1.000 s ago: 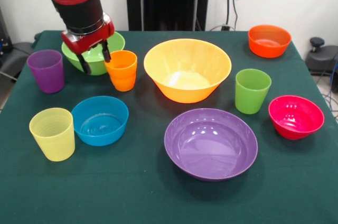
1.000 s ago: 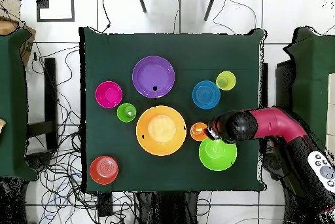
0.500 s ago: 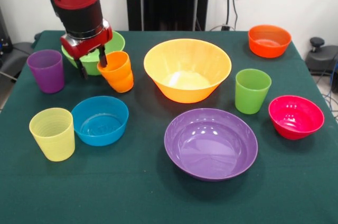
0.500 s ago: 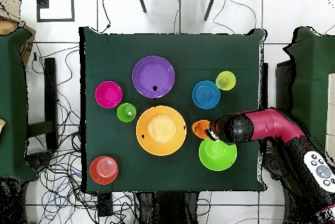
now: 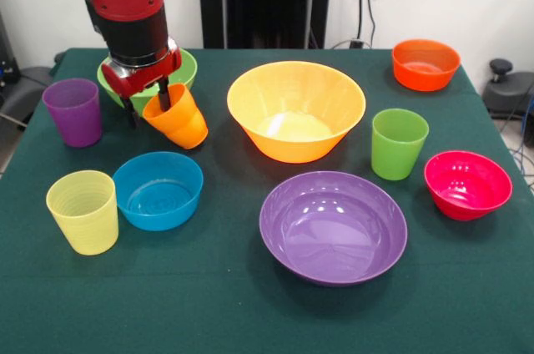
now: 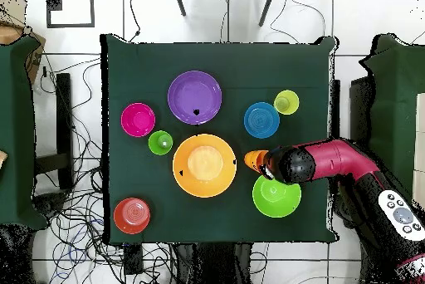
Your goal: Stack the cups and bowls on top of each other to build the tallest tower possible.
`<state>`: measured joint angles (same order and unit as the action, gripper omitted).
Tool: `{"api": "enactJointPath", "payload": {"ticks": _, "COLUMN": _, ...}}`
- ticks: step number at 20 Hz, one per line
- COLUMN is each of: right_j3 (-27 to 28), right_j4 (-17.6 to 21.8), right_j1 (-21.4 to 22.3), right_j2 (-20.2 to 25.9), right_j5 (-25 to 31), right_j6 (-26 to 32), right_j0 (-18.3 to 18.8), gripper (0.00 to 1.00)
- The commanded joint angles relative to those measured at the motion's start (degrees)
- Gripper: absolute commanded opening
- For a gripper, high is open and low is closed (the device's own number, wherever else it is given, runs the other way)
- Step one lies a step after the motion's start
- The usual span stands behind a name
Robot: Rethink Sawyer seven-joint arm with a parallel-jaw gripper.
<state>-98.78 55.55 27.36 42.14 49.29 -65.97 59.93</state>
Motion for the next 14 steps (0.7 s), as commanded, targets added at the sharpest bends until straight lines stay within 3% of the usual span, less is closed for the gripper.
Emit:
{"api": "enactJointPath", "payload": {"ticks": 1, "right_j3": -1.87, "right_j4": 1.63, "right_j1": 0.12, "right_j2": -5.14, "right_j5": -5.01, "right_j6": -5.25, "right_j0": -2.9, "gripper": 1.0}}
{"api": "enactJointPath", "payload": {"ticks": 7, "right_j3": -1.32, "right_j4": -0.38, "right_j1": 0.19, "right_j2": -6.17, "right_j5": -5.3, "right_j6": -8.8, "right_j0": -6.0, "gripper": 1.0}}
{"api": "enactJointPath", "payload": {"ticks": 11, "right_j3": 1.64, "right_j4": -1.43, "right_j1": -0.85, "right_j2": -7.17, "right_j5": -3.9, "right_j6": -8.48, "right_j0": -8.9, "gripper": 1.0}}
{"api": "enactJointPath", "payload": {"ticks": 14, "right_j3": 1.98, "right_j4": -2.2, "right_j1": -0.54, "right_j2": -7.75, "right_j5": -3.81, "right_j6": -7.32, "right_j0": -9.04, "gripper": 1.0}}
